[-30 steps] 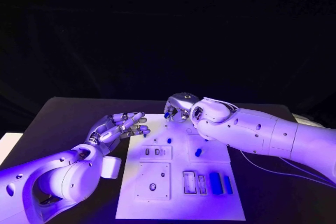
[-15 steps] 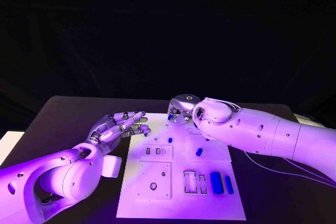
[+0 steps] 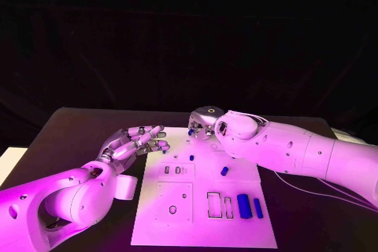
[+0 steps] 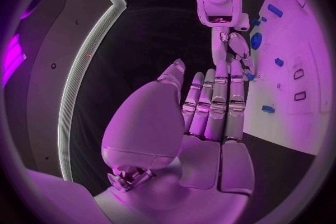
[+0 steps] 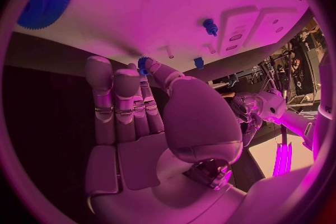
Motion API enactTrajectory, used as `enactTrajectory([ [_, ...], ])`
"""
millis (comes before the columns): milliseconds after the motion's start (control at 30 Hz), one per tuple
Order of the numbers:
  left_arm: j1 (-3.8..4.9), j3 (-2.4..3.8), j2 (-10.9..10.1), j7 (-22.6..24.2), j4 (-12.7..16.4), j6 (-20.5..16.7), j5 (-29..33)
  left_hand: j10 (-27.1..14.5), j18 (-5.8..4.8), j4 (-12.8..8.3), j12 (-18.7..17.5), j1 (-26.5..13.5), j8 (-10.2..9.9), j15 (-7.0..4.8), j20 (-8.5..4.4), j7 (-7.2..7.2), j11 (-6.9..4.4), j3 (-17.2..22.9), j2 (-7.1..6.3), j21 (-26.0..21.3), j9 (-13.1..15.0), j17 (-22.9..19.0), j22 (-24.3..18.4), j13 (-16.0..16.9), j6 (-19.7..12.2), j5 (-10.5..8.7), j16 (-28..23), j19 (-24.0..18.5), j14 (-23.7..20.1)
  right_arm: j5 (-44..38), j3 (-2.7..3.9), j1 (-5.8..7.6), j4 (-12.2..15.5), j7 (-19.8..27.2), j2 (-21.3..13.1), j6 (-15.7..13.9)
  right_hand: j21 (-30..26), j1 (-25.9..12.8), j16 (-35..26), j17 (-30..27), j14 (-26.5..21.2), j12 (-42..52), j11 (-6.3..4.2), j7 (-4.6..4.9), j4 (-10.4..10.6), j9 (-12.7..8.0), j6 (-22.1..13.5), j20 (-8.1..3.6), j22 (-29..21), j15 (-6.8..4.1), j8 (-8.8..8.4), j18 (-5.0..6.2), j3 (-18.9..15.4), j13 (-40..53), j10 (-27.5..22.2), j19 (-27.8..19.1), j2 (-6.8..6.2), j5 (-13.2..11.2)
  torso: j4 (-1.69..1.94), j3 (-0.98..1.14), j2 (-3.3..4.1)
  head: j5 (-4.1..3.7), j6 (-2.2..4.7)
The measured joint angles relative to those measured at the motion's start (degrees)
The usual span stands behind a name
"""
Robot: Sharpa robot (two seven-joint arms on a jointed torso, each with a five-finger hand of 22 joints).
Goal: Assemble the parts on the task board
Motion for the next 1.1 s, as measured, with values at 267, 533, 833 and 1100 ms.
enactTrajectory([
  [267,0.03,0.00,0.0,-0.1,0.1,0.0,0.0,0.0,0.00,0.0,0.0,0.0,0.0,0.00,0.00,0.00,0.00,0.0,0.00,0.0,0.0,0.1,0.0,0.0,0.0,0.00,-0.2,0.0,0.0,-0.1,-0.02,-0.27,-1.0,-0.1,0.8,0.3,0.4,-0.3,0.3,0.2,0.0,0.0,0.53,0.45,0.6,0.0,-0.5,0.42,0.1,0.00,0.24,0.00,0.3,0.0,-0.5,-0.4,-0.79,0.3,0.05,-0.04,0.08,0.21,-0.10],
  [533,0.09,0.00,-0.1,-0.1,0.1,0.0,0.0,0.0,0.00,0.0,0.0,0.0,-0.2,0.00,0.00,0.00,0.00,0.0,0.00,-0.1,0.0,0.1,0.0,0.0,0.0,0.00,-0.2,0.0,0.0,0.1,-0.13,-0.48,-1.3,-0.1,0.7,0.2,-2.6,-0.1,-2.6,-4.1,-1.4,0.0,2.03,1.19,1.6,-0.8,-14.2,1.34,-4.6,1.71,0.32,-0.01,-2.7,0.0,-9.7,-4.3,-4.61,0.5,0.02,-0.07,0.07,0.15,-0.19],
  [833,0.14,0.00,-0.5,-0.2,0.1,0.0,0.0,0.0,0.00,0.0,0.0,0.0,-0.3,0.00,0.00,0.00,0.00,0.0,0.00,-0.2,0.0,0.1,0.0,0.0,0.0,0.00,-0.2,0.0,0.0,1.4,0.08,-0.40,5.8,-0.1,-5.6,-1.7,-1.1,1.3,-0.2,-1.6,-0.6,1.3,2.00,2.00,2.3,-0.3,-10.9,1.38,-3.0,1.46,1.11,0.00,-5.0,0.2,-8.0,-3.4,-3.96,2.1,-0.21,-0.03,0.07,-0.02,0.08],
  [1100,0.31,0.00,-0.8,-0.3,0.1,0.0,0.0,0.0,-0.01,0.0,0.0,0.0,-0.3,0.00,0.00,0.00,0.00,0.0,0.00,-0.2,0.0,0.1,0.0,0.0,0.0,0.00,-0.2,0.0,0.0,6.6,0.75,0.23,13.5,-0.5,-15.2,-2.6,9.1,1.4,12.1,13.2,0.0,5.6,0.36,1.36,3.5,-0.1,-6.4,0.67,11.9,-0.03,1.99,-1.48,-4.8,1.8,2.3,2.9,-3.90,2.6,-0.83,0.01,0.09,-0.38,0.55],
])
